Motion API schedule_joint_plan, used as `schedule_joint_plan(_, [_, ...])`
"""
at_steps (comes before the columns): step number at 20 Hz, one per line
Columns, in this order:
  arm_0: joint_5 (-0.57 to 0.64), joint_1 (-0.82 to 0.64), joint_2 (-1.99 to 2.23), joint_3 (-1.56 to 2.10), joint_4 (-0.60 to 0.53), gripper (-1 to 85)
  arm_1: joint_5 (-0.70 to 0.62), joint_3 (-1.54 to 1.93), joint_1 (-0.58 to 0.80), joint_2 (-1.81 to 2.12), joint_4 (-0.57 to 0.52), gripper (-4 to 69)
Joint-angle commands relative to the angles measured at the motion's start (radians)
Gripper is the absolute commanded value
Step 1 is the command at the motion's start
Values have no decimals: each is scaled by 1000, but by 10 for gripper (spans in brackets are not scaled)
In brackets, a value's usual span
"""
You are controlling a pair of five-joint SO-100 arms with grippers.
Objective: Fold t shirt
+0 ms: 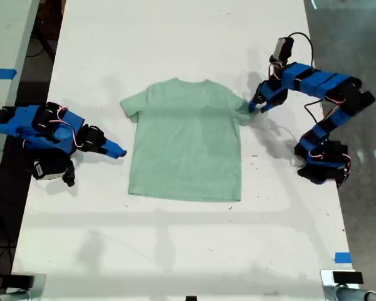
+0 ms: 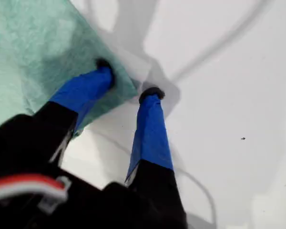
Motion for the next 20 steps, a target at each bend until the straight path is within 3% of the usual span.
schedule_joint_plan(1, [6, 2, 6, -15, -6, 111, 2, 14, 0, -2, -8, 7])
schedule_joint_plan(5, [6, 2, 6, -15, -6, 111, 25, -2, 5, 46, 29, 7])
schedule_joint_plan(8, [6, 2, 6, -15, -6, 111, 44, -95, -18, 181, 155, 7])
schedule_joint_plan(11, [6, 0, 6, -15, -6, 111, 87, -318, -121, 276, 305, 7])
schedule_joint_plan(13, [6, 0, 6, -15, -6, 111, 124, -483, -236, 270, 347, 7])
schedule_joint_plan(20, [6, 0, 6, -15, -6, 111, 189, -683, -554, -9, 163, 7])
